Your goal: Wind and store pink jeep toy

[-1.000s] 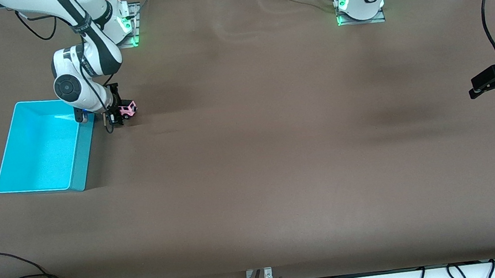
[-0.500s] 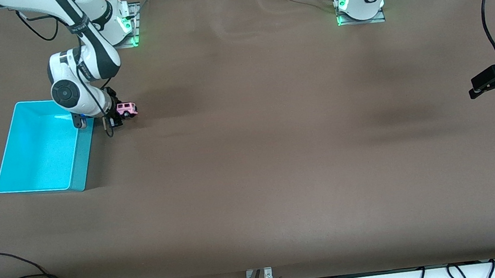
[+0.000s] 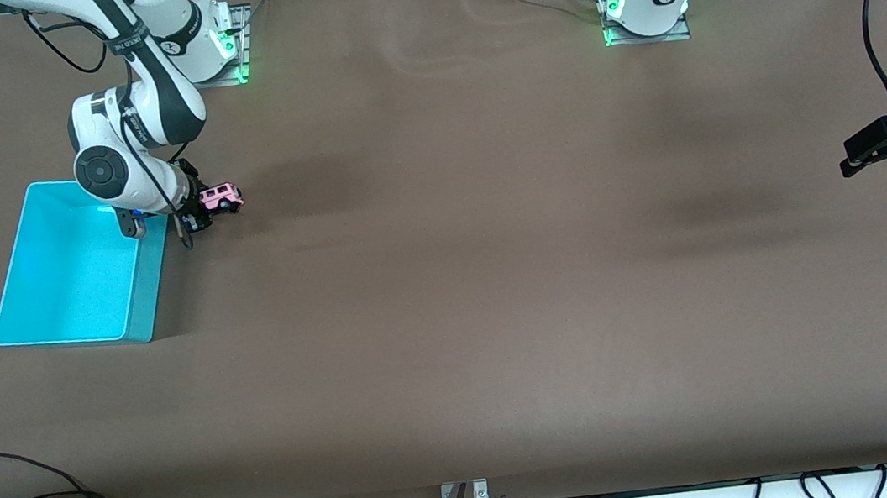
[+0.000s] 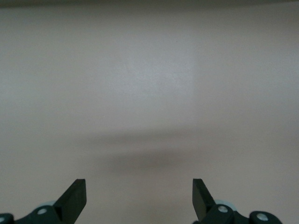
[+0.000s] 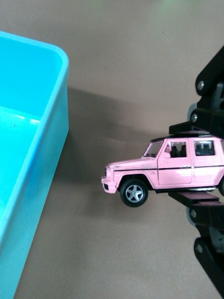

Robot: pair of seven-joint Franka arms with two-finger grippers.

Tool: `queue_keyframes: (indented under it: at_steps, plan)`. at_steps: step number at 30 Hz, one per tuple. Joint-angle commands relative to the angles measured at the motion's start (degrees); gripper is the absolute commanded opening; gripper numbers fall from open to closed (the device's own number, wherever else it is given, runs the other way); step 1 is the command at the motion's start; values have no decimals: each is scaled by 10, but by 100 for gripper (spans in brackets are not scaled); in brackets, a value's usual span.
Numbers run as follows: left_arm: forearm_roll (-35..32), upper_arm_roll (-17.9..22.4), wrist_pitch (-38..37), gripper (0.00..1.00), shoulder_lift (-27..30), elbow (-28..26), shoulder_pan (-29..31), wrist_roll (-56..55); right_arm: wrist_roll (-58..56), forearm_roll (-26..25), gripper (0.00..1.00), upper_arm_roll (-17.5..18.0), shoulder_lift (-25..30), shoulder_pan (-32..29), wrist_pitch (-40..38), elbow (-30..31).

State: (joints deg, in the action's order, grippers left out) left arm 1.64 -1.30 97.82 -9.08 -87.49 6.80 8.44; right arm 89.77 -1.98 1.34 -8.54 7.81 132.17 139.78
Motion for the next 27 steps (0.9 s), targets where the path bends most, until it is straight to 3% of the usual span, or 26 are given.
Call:
queue_keyframes:
  at_steps: [1, 18, 27]
  plan:
    - [11, -2, 2, 100, 11, -12, 2, 9, -7, -10, 0, -3, 23, 0, -32, -15]
    - [11, -2, 2, 100, 10, -12, 2, 9, -27, -12, 0, -5, 68, -1, -204, -129]
    - [11, -2, 2, 100, 10, -12, 2, 9, -104, -59, 0, -48, 70, -3, -241, -167]
